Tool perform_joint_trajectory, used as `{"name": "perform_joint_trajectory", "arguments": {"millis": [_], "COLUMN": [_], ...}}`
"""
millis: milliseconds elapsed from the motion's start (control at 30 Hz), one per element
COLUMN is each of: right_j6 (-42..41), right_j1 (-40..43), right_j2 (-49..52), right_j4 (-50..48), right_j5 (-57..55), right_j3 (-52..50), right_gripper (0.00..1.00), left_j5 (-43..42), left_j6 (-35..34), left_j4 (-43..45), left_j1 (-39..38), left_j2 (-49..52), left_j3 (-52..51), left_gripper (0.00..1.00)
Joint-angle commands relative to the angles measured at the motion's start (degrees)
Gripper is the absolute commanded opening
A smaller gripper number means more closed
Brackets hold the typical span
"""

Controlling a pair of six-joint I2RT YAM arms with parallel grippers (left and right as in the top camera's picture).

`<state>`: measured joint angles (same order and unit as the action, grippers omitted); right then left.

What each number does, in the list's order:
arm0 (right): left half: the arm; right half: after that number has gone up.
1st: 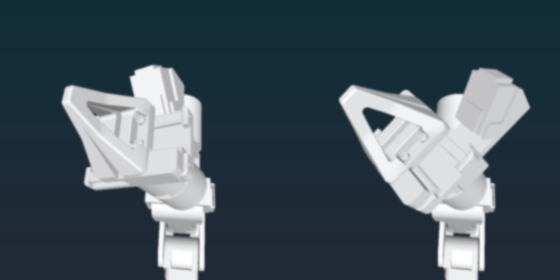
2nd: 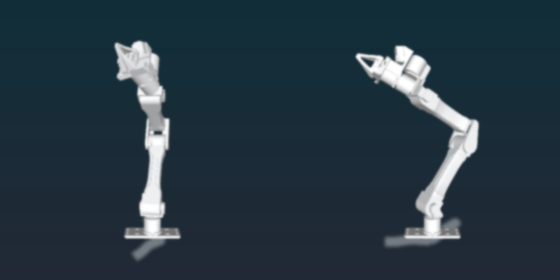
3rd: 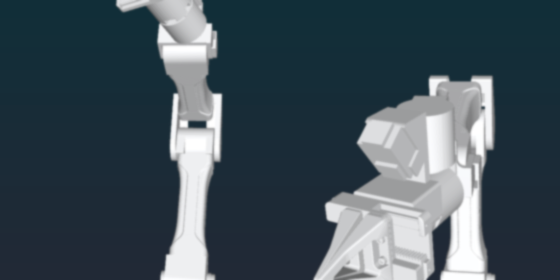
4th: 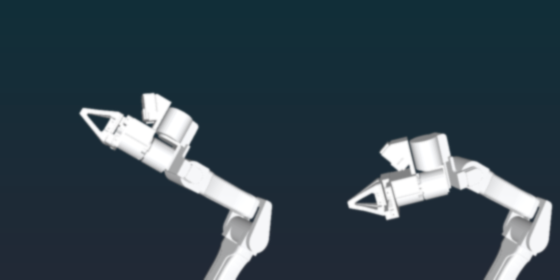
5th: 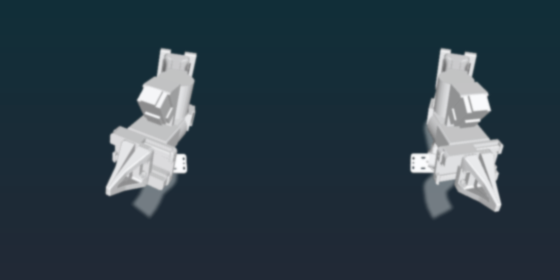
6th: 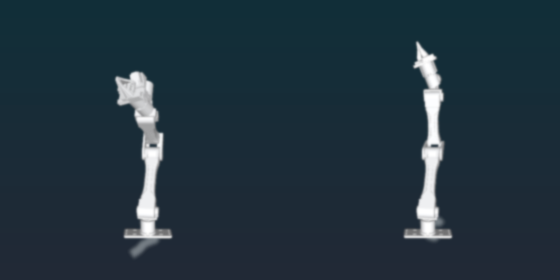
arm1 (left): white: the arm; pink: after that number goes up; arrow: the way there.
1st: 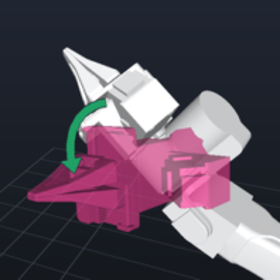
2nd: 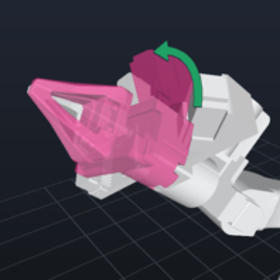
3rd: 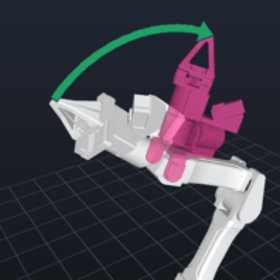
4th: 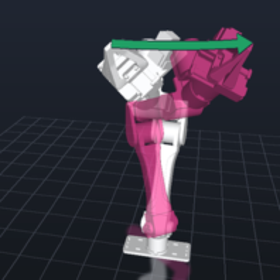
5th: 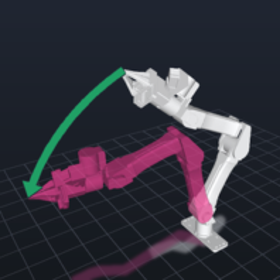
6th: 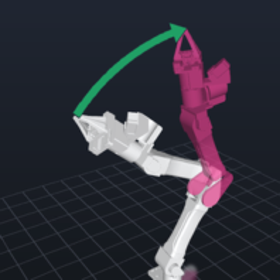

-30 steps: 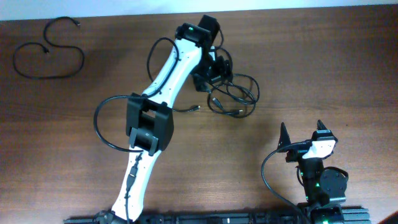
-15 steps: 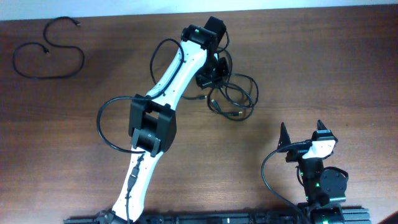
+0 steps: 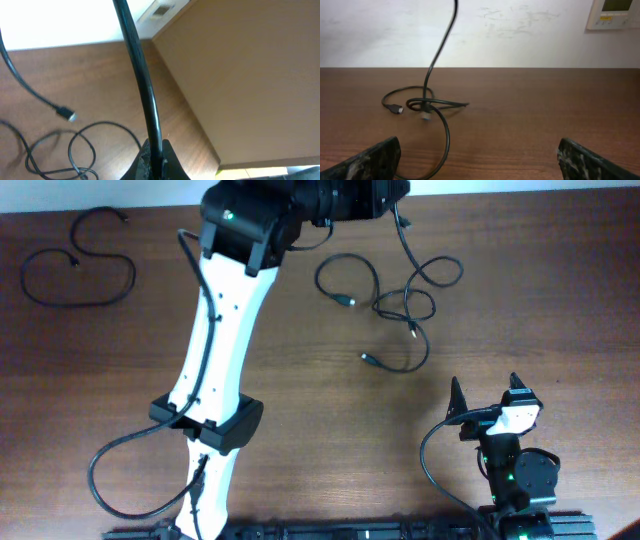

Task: Untangle cables
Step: 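Pull the held cable to the left side and lay it down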

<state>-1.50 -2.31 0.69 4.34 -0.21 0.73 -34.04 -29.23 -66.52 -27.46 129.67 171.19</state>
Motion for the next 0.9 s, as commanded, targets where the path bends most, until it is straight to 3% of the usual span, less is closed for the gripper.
{"name": "perform_joint_trajectory", "arguments": {"millis": [0, 100, 200, 267, 333, 433, 533, 600, 733, 867], "right_j6": [-0.22, -0.22, -0.22, -0.22, -0.22, -0.22, -0.22, -0.22, -0.22, -0.22], "right_j1": [-0.24, -0.24, -0.24, -0.24, -0.24, -0.24, -0.24, -0.24, -0.24, -0.24], "right_j2": [-0.33, -0.33, -0.33, -0.33, -0.33, -0.33, -0.33, -0.33, -0.33, -0.33], "right_j4": [0.24, 0.26, 0.26, 0.26, 0.26, 0.24, 0.26, 0.24, 0.24, 0.26], "right_j5": [-0.48, -0.48, -0.48, -0.48, -0.48, -0.48, -0.48, -0.48, -0.48, -0.48], "right_j3": [-0.42, -0.42, -0.42, -0.42, -0.42, -0.42, -0.42, -0.42, -0.42, -0.42], "right_gripper": [0.97, 0.97, 0.97, 0.98, 0.98, 0.98, 0.97, 0.97, 0.97, 0.97], "left_j5": [-0.7, -0.74, 0.09, 9.57, 21.92, 29.29, 30.03, 30.56, 38.36, 42.64], "left_j6": [3.67, 5.16, 14.49, 20.68, 25.97, 26.36, 27.63, 28.15, 28.39, 15.61], "left_j4": [4.39, 16.11, 24.13, 24.15, 18.69, 14.56, 11.96, 14.34, 27.47, 22.67], "left_j1": [0.76, 1.42, 2.12, 2.12, 2.12, 2.14, 2.12, 2.14, 2.97, 7.5], "left_j2": [-1.22, -1.38, -2.01, -2.14, -2.08, -2.08, -2.08, -2.08, -2.23, -4.37], "left_j3": [2.93, 3.3, 3.72, 3.69, 2.62, 0.24, -4.39, -7.82, -10.97, -10.97], "left_gripper": [0.0, 0.0, 0.0, 0.0, 0.0, 0.0, 0.0, 0.0, 0.0, 0.0]}}
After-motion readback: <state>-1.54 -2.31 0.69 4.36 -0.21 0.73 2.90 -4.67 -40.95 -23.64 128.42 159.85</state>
